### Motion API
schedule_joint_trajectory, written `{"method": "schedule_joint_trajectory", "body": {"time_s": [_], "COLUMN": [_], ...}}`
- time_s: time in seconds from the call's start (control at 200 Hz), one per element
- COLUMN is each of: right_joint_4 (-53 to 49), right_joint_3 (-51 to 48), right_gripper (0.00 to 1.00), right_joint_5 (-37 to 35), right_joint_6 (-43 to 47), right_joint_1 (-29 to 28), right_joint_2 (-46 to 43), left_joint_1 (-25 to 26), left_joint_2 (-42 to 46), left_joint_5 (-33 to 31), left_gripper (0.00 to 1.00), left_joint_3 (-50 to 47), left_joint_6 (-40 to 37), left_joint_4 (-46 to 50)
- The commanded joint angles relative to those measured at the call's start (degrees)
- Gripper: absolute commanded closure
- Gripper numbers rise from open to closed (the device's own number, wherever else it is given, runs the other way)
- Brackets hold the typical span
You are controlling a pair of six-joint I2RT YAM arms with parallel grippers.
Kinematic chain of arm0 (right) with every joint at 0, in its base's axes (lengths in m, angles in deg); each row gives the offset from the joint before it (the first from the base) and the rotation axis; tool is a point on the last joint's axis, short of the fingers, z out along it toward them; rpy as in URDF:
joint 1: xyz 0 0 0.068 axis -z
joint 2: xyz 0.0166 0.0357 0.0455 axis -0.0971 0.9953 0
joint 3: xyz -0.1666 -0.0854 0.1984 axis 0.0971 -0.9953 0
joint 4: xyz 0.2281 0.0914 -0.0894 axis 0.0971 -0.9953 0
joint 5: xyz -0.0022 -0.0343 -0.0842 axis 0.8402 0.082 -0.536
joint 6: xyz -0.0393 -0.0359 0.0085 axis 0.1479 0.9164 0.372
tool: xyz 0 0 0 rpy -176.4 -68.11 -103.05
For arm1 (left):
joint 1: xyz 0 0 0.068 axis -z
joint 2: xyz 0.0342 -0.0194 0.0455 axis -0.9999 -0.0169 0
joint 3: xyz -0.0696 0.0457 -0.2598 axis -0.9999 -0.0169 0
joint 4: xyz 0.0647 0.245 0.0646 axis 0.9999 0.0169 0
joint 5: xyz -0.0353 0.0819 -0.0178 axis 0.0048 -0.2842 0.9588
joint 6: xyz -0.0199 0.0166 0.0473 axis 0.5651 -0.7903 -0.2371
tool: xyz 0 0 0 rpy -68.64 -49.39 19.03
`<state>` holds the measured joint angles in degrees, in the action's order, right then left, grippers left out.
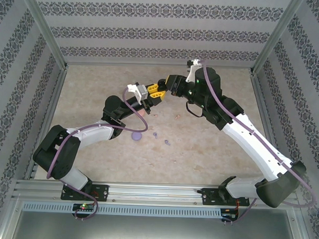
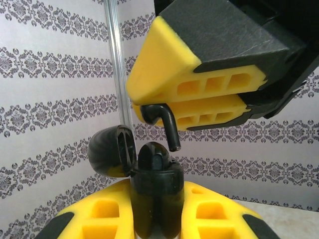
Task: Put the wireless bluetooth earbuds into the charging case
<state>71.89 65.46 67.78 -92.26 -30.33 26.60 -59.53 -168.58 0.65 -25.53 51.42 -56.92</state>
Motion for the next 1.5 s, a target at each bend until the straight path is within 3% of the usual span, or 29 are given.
{"method": "schedule_joint_trajectory", "body": {"time_s": [0.0,0.42,1.229,1.494], "right_joint_4": [2.34,2.38,2.34,1.40], "right_joint_3": [-0.40,-2.27,-5.75,-7.26], "right_gripper": [0.81,0.82,0.83,0.83], "right_joint_5": [-1.23,-1.60,-7.00,-8.62], "right_joint_6": [0.66,1.49,9.69,6.88], "right_joint_1": [-0.51,-0.78,-7.32,-6.06], "right_joint_2": [0.71,0.71,-0.17,-1.16], "left_joint_1": [-0.50,0.08,0.67,0.68], "left_joint_2": [-0.31,-0.11,-0.15,0.03], "left_joint_5": [1.42,1.53,0.38,0.41], "left_gripper": [1.00,1.00,1.00,1.00], "left_joint_3": [1.57,1.90,2.46,2.28], "left_joint_6": [1.18,1.13,0.26,0.07], "left_joint_4": [-3.93,-4.03,-3.39,-3.58]}}
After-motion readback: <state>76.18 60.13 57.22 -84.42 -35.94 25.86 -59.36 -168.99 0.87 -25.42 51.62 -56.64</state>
